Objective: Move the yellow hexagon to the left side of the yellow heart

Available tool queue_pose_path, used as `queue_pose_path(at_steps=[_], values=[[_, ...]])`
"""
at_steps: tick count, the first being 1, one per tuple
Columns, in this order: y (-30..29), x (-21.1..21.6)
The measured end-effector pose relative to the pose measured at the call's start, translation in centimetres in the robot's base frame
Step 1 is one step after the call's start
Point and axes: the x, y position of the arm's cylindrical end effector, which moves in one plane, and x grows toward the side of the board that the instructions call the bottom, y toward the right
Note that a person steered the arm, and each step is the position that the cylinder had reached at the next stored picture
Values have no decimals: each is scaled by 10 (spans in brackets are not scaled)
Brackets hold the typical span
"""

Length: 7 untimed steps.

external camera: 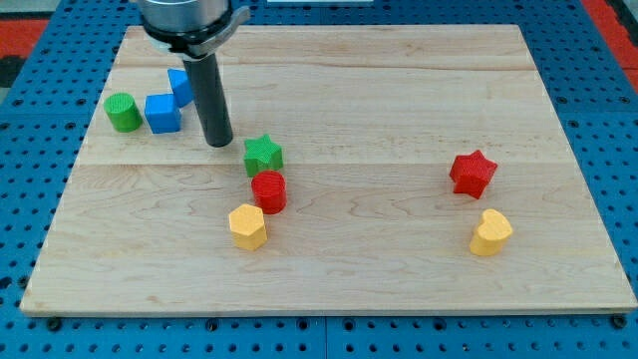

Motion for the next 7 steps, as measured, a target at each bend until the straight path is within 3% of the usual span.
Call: queue_pose_path(at_steps=[5, 6, 7], values=[[-15, -6], [-55, 22], [-61, 82]])
